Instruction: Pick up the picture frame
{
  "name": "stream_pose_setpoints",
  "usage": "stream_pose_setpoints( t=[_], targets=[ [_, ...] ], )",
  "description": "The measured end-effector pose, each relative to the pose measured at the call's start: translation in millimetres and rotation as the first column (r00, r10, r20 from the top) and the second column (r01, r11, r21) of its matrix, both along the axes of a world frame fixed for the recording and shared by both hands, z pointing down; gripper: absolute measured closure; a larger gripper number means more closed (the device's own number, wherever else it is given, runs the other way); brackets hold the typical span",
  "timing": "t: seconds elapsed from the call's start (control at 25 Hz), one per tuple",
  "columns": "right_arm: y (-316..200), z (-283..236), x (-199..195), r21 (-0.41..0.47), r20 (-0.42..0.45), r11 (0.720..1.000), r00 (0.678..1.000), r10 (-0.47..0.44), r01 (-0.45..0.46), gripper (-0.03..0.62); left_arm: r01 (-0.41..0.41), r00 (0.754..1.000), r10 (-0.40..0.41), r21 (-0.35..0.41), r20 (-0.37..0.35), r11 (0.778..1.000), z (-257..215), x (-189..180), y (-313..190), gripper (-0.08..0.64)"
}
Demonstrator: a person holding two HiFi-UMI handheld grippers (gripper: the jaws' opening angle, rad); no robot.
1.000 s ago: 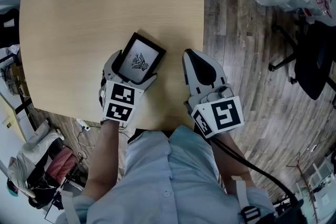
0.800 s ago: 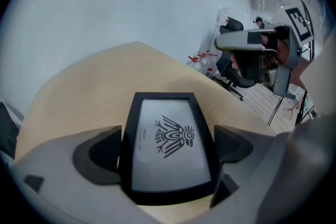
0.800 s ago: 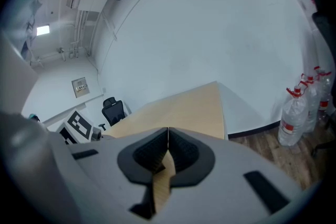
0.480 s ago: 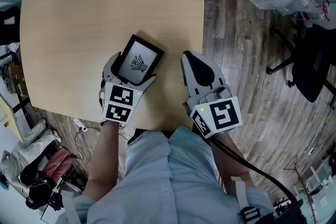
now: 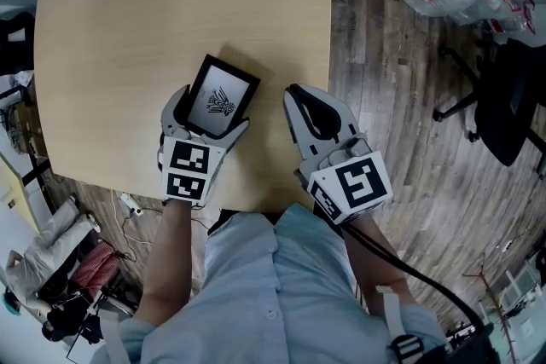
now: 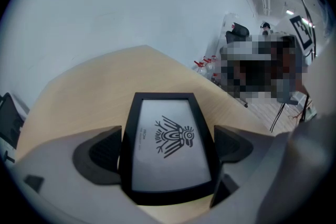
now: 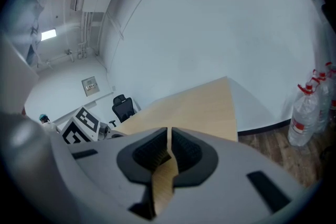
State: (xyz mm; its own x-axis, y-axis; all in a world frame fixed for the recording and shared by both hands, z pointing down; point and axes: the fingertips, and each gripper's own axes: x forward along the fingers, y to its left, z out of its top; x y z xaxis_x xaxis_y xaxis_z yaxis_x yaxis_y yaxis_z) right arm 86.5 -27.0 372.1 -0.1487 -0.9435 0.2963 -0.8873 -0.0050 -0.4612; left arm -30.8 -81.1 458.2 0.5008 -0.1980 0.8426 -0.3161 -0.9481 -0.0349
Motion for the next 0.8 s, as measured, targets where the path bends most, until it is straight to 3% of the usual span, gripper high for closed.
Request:
stream_pose_setpoints(
  t=[0.04, 0.12, 0.24, 0.48, 0.8],
  targets=[
    [-1, -2, -4, 0.006, 0.007, 1.000, 1.000, -0.021, 0.021, 0.576, 0.005, 1.000, -0.005, 0.004, -0.010, 1.000, -3, 1, -1, 0.003],
    [-3, -5, -12, 0.017, 0.027, 0.998, 0.997, -0.066, 0.065, 0.473, 0.016, 0.999, -0.015, 0.015, -0.029, 1.000, -9, 3, -1, 0.003],
    [-5, -9, -20, 0.033, 0.038, 0.993, 0.993, -0.112, 0.111, 0.421, 0.033, 0.997, -0.031, 0.032, -0.065, 0.999, -20, 8, -2, 0.004],
    [-6, -15, -34, 0.044, 0.085, 0.987, 0.984, -0.156, 0.152, 0.373, 0.064, 0.987, -0.050, 0.093, -0.150, 0.994, -51, 15, 1, 0.005],
    [-16, -34, -51, 0.092, 0.250, 0.979, 0.948, -0.199, 0.182, 0.345, 0.097, 0.965, -0.056, 0.149, -0.254, 0.984, -89, 23, 15, 0.005]
  ],
)
